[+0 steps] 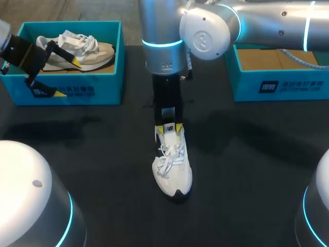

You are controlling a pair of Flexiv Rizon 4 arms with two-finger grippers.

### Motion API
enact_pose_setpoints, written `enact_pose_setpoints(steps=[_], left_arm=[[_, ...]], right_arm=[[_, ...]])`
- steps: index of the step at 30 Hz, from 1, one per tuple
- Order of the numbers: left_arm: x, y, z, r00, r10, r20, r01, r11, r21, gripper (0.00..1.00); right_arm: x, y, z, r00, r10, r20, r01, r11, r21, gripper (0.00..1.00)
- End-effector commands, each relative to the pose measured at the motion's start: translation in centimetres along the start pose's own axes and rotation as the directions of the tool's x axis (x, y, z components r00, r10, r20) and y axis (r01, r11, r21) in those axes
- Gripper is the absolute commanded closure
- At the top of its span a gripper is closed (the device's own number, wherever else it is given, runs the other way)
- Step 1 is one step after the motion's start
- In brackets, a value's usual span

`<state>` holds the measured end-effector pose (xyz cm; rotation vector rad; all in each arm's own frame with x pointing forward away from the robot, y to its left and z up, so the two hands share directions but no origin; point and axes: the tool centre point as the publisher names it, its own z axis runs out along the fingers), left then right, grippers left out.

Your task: Take the shoe out of the shoebox, open the shoe tongue, remove and reinsert the insole, then place the shoe into the shoebox

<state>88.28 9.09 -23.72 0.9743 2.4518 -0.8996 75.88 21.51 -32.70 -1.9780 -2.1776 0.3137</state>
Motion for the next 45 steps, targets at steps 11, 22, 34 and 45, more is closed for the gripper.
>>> enact_pose_setpoints(steps=[11,22,34,45], left_arm=[[0.1,0.0,0.0,1.0,0.001,0.0,-0.001,1.0,-0.002,0.0],[0.1,0.0,0.0,1.0,0.001,0.0,-0.001,1.0,-0.002,0.0],[0.1,0.0,0.0,1.0,0.001,0.0,-0.001,1.0,-0.002,0.0],[0.1,0.0,0.0,1.0,0.001,0.0,-0.001,1.0,-0.002,0.0]], right_arm=[[-0.4,-0.8,-3.7,0.917,-0.396,0.046,0.387,0.859,-0.336,0.03],[0.8,-0.7,-4.7,0.812,-0.582,0.034,0.55,0.744,-0.379,0.0],[0.1,0.3,-5.1,0.72,-0.68,0.137,0.676,0.642,-0.363,0.0],[1.0,4.4,-6.2,0.346,-0.907,0.24,0.925,0.287,-0.248,0.0]])
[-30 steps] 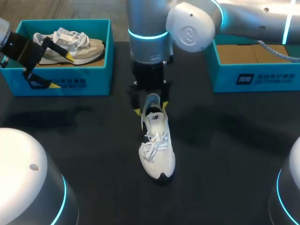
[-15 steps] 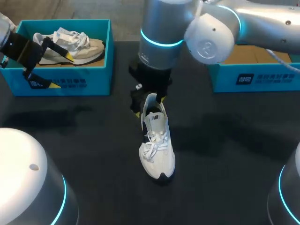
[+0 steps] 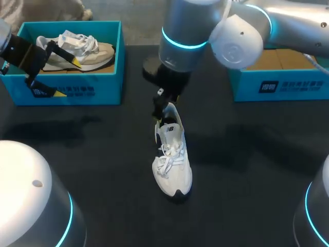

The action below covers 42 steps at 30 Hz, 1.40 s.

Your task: Take the shoe out of the shoebox, open the shoe tongue, remove and reinsert the insole, then place the shoe into the shoebox

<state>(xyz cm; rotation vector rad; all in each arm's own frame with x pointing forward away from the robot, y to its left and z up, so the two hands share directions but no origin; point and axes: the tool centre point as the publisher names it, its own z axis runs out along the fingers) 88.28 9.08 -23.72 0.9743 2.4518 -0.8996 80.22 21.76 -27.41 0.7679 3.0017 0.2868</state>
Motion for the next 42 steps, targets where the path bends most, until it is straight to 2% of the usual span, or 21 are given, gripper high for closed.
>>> enact_pose_setpoints(steps=[1,9,20,29,38,42], left_arm=[[0.1,0.0,0.0,1.0,0.001,0.0,-0.001,1.0,-0.002,0.0],[0.1,0.0,0.0,1.0,0.001,0.0,-0.001,1.0,-0.002,0.0],[0.1,0.0,0.0,1.0,0.001,0.0,-0.001,1.0,-0.002,0.0],[0.1,0.0,0.0,1.0,0.001,0.0,-0.001,1.0,-0.002,0.0],[0.1,0.0,0.0,1.0,0.001,0.0,-0.001,1.0,-0.002,0.0],[0.1,0.0,0.0,1.0,0.001,0.0,-0.001,1.0,-0.002,0.0]], right_arm=[[-0.8,2.0,1.1,0.965,-0.256,-0.053,0.258,0.966,0.033,0.0],[-1.9,3.5,2.7,0.93,-0.365,-0.032,0.367,0.929,0.055,0.0],[-4.8,2.5,4.2,0.894,-0.446,0.035,0.439,0.889,0.132,0.0],[-6.3,1.4,7.2,0.875,-0.48,0.066,0.464,0.869,0.169,0.0],[-8.0,0.8,9.3,0.876,-0.476,0.079,0.455,0.87,0.191,0.0],[-8.2,0.9,9.8,0.876,-0.477,0.068,0.458,0.868,0.194,0.0]])
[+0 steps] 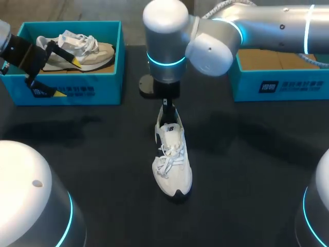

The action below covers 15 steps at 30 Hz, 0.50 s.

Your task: Take the shoe out of the shoebox, open the shoe tongue, remove and reinsert the insole, then place the shoe into the shoebox

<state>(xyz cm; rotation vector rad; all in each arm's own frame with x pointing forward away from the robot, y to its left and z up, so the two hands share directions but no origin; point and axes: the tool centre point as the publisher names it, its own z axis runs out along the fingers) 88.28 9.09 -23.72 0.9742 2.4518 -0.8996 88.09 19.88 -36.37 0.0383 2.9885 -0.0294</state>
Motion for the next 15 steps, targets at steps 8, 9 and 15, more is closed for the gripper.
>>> enact_pose_setpoints(steps=[8,9,15], left_arm=[[0.1,0.0,0.0,1.0,0.001,0.0,-0.001,1.0,-0.002,0.0],[0.1,0.0,0.0,1.0,0.001,0.0,-0.001,1.0,-0.002,0.0],[0.1,0.0,0.0,1.0,0.001,0.0,-0.001,1.0,-0.002,0.0]], right_arm=[[0.0,0.4,1.6,0.999,0.008,-0.035,-0.007,1.0,0.018,0.65],[0.0,0.3,1.7,0.999,0.015,-0.036,-0.014,1.0,0.021,0.82],[0.3,-0.3,2.0,0.998,0.051,-0.03,-0.049,0.998,0.044,1.0]])
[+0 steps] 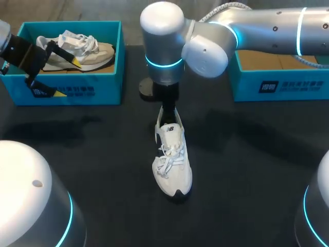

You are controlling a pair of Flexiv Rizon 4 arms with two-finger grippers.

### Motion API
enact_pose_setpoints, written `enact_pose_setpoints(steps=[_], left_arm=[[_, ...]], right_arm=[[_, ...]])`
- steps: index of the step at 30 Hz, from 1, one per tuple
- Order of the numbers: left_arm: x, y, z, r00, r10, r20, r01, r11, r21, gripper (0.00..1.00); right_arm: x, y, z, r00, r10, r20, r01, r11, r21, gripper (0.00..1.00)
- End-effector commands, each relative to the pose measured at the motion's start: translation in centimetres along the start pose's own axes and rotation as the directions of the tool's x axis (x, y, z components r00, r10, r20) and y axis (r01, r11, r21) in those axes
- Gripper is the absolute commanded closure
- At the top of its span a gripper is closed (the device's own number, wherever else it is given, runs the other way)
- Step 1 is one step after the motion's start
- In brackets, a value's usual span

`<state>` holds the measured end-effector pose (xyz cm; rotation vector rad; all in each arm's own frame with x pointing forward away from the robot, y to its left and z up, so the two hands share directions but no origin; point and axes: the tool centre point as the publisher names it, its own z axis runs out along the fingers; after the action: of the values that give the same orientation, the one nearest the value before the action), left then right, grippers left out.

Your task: Take the shoe out of the shoebox, open the shoe tongue, remove and reinsert the insole, then place the shoe into the shoebox

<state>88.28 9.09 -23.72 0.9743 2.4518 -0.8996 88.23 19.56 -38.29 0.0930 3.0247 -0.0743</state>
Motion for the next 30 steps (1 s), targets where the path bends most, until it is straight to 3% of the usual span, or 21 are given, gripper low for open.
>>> enact_pose_setpoints(steps=[1,7,12,23,30], left_arm=[[0.1,0.0,0.0,1.0,0.001,0.0,-0.001,1.0,-0.002,0.0],[0.1,0.0,0.0,1.0,0.001,0.0,-0.001,1.0,-0.002,0.0],[0.1,0.0,0.0,1.0,0.001,0.0,-0.001,1.0,-0.002,0.0],[0.1,0.0,0.0,1.0,0.001,0.0,-0.001,1.0,-0.002,0.0],[0.1,0.0,0.0,1.0,0.001,0.0,-0.001,1.0,-0.002,0.0]], right_arm=[[0.2,-0.2,0.1,1.0,0.026,0.01,-0.026,1.0,0.011,1.0],[0.5,-0.6,-1.2,0.995,0.09,0.031,-0.09,0.996,0.012,1.0],[0.8,-0.6,-3.8,0.994,0.101,0.036,-0.102,0.994,0.025,1.0],[1.2,-2.1,-13.4,0.99,0.137,0.015,-0.137,0.99,-0.012,1.0],[1.5,-2.1,-17.9,0.99,0.138,0.034,-0.138,0.99,-0.013,1.0]])
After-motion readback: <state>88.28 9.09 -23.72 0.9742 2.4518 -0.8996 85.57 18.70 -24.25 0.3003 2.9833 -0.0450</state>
